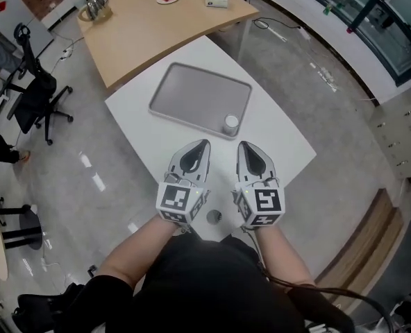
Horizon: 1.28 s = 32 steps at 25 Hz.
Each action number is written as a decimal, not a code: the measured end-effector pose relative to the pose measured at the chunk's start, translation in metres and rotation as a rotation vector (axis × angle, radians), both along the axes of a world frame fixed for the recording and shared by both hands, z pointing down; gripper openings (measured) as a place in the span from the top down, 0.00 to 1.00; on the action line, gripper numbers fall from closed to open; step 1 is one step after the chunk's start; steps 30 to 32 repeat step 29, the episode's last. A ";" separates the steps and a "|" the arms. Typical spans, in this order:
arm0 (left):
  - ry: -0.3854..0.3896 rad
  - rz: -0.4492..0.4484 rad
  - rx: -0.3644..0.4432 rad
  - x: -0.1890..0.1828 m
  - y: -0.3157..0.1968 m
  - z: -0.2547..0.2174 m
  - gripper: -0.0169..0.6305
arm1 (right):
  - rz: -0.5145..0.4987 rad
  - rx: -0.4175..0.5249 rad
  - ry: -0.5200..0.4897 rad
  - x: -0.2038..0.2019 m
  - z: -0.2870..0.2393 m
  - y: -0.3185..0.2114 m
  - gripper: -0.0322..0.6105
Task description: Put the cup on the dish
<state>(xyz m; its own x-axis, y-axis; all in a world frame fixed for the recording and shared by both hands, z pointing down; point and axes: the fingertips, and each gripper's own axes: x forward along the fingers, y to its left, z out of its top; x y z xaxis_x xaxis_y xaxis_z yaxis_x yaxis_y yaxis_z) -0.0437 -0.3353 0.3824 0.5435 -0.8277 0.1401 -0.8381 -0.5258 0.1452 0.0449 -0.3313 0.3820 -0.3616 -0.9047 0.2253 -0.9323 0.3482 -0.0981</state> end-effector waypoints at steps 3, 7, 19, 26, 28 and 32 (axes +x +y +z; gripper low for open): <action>0.021 0.012 0.009 0.005 0.028 -0.022 0.96 | -0.006 0.018 -0.008 0.000 -0.020 0.028 0.93; 0.049 0.015 0.014 -0.004 0.053 -0.037 0.96 | -0.013 0.006 -0.028 -0.012 -0.024 0.053 0.93; 0.050 0.006 0.016 -0.009 0.082 -0.034 0.96 | -0.031 0.039 0.018 -0.019 -0.034 0.082 0.93; 0.045 0.016 0.033 0.002 0.086 -0.042 0.96 | -0.049 0.048 0.018 -0.018 -0.041 0.085 0.93; 0.043 0.019 0.035 0.003 0.085 -0.042 0.96 | -0.053 0.049 0.020 -0.018 -0.040 0.085 0.93; 0.041 0.020 0.036 0.004 0.085 -0.041 0.96 | -0.055 0.049 0.020 -0.018 -0.039 0.085 0.93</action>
